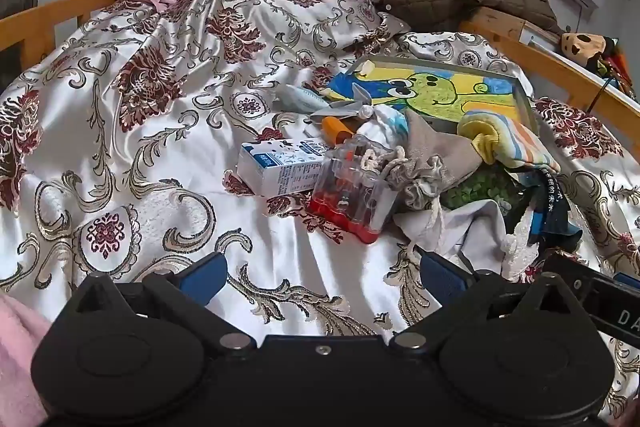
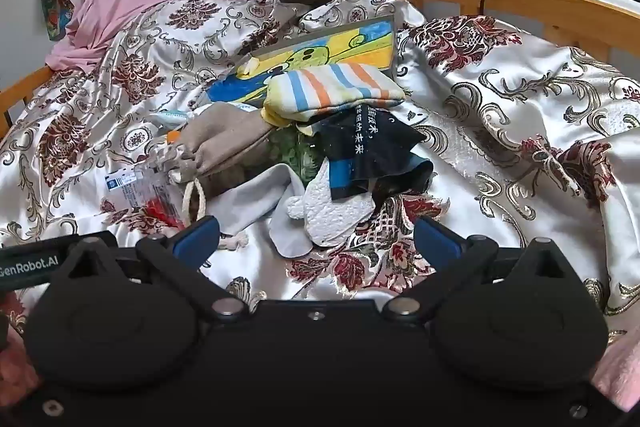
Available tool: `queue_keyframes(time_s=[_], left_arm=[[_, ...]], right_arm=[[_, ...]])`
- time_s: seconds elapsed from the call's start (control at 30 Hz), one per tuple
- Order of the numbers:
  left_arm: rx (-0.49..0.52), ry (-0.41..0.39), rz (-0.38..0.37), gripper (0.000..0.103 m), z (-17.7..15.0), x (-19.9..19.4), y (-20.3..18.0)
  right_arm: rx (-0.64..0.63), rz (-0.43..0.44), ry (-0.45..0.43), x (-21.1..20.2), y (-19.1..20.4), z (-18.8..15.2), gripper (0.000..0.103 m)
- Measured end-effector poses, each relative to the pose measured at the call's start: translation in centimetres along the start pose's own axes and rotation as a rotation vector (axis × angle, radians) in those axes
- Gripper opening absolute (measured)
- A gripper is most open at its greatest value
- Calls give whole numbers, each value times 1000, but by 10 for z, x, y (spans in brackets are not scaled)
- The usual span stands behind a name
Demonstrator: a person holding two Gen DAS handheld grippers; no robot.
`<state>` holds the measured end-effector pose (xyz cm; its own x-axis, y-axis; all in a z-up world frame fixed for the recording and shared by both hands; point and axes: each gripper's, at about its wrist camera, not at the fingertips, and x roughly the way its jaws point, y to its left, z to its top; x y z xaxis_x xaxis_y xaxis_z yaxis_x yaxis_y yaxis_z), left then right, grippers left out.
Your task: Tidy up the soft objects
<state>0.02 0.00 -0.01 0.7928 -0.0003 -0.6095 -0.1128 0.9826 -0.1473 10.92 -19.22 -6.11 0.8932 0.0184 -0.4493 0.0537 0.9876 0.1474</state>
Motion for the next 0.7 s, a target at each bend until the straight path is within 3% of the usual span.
queue_keyframes(time_s=[0.07,0.7], left_arm=[[8,-5,-1,102,1,1,1],[23,-18,12,102,0,-1,-2]], right_arm=[[-28,-26,30,0,4,1,102],[15,-17,28,2,-1,-1,102]])
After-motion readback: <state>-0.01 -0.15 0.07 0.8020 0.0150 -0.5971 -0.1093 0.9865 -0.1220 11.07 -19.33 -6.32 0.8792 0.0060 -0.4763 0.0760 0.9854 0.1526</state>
